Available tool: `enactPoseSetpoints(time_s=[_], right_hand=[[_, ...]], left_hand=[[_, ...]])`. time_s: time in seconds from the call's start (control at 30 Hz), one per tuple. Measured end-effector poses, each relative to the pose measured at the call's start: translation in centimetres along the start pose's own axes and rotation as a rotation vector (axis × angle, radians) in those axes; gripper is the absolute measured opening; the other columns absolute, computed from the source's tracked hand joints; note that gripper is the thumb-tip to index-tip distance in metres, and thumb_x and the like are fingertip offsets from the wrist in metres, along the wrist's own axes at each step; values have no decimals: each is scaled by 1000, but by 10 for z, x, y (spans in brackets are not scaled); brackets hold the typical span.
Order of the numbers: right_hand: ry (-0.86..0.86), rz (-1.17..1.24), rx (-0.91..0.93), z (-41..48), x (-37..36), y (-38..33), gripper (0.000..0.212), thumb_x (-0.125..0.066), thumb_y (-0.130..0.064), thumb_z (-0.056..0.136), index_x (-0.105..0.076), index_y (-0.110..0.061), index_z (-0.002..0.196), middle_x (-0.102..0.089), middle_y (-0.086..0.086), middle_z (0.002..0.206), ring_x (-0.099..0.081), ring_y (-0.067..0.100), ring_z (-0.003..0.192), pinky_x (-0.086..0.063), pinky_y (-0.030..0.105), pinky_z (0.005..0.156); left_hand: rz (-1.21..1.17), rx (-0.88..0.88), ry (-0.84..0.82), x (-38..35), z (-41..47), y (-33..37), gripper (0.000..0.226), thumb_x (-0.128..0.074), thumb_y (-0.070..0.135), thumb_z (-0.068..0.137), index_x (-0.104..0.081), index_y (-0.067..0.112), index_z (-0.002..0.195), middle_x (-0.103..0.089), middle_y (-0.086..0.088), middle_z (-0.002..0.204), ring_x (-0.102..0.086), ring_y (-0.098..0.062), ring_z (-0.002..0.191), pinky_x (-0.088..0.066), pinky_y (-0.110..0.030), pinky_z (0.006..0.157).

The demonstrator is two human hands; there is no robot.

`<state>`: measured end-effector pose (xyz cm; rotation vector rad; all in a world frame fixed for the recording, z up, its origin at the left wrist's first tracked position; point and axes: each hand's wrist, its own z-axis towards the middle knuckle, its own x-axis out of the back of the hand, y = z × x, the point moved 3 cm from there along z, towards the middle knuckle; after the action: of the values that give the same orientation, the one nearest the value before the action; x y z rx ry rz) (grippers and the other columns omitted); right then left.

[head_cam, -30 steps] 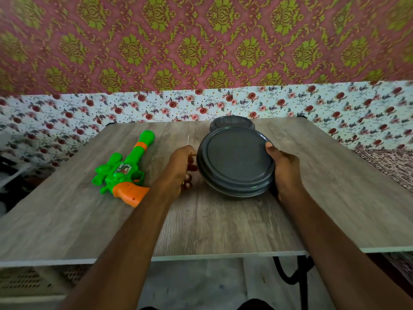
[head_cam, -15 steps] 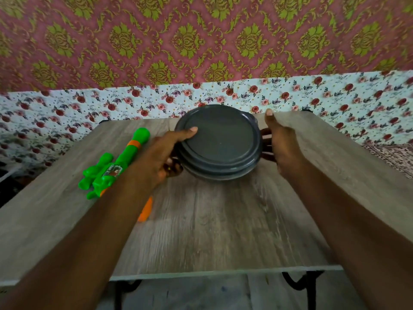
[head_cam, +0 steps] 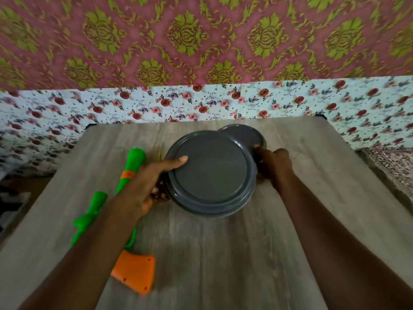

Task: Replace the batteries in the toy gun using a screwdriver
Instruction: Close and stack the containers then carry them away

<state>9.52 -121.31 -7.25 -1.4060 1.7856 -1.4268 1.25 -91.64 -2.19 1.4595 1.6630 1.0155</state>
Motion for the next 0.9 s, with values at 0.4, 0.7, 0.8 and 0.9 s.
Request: enactPoseSetpoints(time_s=[0.4,0.7,0.8,0.9], right_hand=[[-109,359,-254,-89,25,-69,24,-69,-18,96,-60,3,105,-66,28,113,-72,43,94,-61,62,79],[-108,385,-210,-164,44,-155,44,-76,-24,92,-53,-3,124,-65,20,119,-72,38,101,-63,59,76],[-148,399,-205,-176,36,-167,45,-76,-23,92,-47,-10,126,-60,17,124,-70,37,104,-62,60,80],[-211,434,-190,-187,19,-180,44,-76,-22,93,-42,-19,121,-56,16,127,-70,36,105,-62,60,82]], left_hand=[[-99,151,125,15,-63,99,30,-83,39,78,-77,12,90,-68,-2,62,-46,-9,36,-35,-18,39],[-291,196,157,69,-131,146,51,-87,45,72,-76,7,106,-62,-8,77,-30,-9,33,-35,-18,40],[-266,220,222,85,-145,154,39,-86,44,75,-74,13,96,-61,-4,70,-29,-9,35,-33,-19,42],[-295,219,267,105,-152,157,41,-87,46,74,-76,13,95,-64,-4,73,-31,-12,44,-35,-25,53]])
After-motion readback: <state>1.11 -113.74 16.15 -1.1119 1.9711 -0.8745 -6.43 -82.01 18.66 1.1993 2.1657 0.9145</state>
